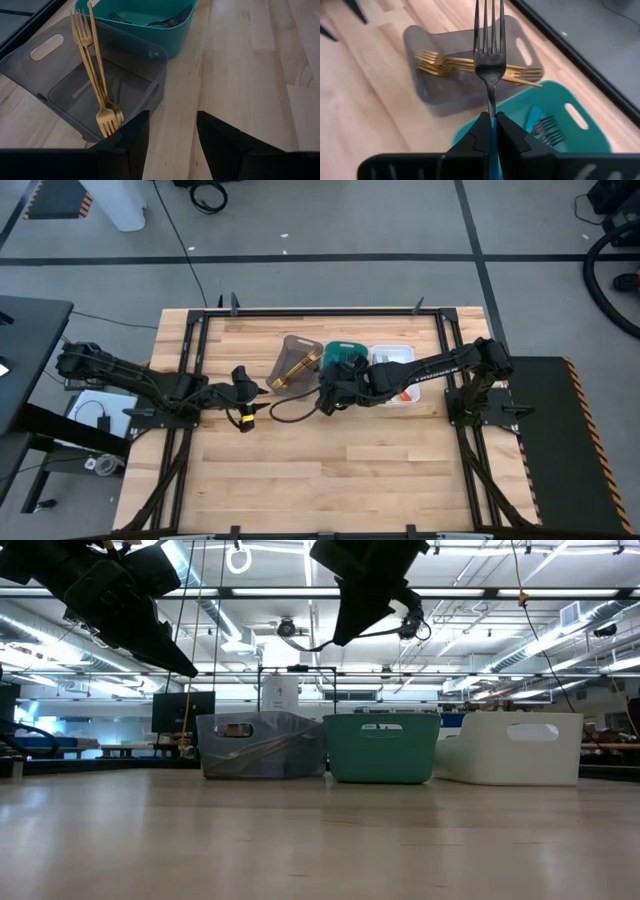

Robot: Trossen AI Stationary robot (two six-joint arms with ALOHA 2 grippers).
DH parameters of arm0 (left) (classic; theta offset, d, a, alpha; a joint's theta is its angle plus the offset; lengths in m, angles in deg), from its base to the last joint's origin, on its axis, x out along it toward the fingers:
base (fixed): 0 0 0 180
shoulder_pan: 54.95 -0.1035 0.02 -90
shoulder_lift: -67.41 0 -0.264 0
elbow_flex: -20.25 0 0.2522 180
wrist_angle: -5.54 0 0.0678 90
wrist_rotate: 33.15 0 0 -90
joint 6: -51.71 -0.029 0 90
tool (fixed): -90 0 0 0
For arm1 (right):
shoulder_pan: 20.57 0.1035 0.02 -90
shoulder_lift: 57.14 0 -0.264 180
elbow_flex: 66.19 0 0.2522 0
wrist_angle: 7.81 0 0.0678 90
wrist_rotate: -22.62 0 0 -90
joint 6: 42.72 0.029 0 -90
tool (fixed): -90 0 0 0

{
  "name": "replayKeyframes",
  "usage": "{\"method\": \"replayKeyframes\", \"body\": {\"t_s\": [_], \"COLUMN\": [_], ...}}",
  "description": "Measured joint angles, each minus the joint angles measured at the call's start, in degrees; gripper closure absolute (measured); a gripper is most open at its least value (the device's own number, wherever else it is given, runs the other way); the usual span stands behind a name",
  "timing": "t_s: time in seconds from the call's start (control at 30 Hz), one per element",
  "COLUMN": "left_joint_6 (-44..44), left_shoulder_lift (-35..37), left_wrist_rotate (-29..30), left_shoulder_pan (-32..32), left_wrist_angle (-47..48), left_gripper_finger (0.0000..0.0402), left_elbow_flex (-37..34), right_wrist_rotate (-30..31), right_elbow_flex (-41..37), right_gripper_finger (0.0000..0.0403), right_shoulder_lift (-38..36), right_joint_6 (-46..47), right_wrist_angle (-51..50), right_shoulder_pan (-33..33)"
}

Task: Sort silverware by color (type)
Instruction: Put the blue fork into the green bin

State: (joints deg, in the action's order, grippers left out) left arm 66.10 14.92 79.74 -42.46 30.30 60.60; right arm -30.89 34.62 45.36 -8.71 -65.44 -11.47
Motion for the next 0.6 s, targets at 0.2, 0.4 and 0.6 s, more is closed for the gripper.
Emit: {"method": "replayKeyframes", "body": {"t_s": [0.2, 0.4, 0.6], "left_joint_6": [0.00, 0.00, 0.00], "left_shoulder_lift": [0.00, 0.00, 0.00], "left_wrist_rotate": [-0.01, -0.01, -0.01], "left_shoulder_pan": [0.01, 0.02, 0.01], "left_wrist_angle": [0.02, 0.02, 0.04], "left_gripper_finger": [0.0230, 0.0230, 0.0230], "left_elbow_flex": [0.00, 0.00, 0.00], "right_wrist_rotate": [3.26, 7.43, 11.83], "right_elbow_flex": [0.00, 0.00, 0.00], "right_gripper_finger": [0.0383, 0.0383, 0.0383], "right_shoulder_lift": [0.00, 0.02, 0.02], "right_joint_6": [1.95, 3.56, 5.58], "right_wrist_angle": [-1.31, -4.09, -7.48], "right_shoulder_pan": [0.00, -0.04, -0.09]}}
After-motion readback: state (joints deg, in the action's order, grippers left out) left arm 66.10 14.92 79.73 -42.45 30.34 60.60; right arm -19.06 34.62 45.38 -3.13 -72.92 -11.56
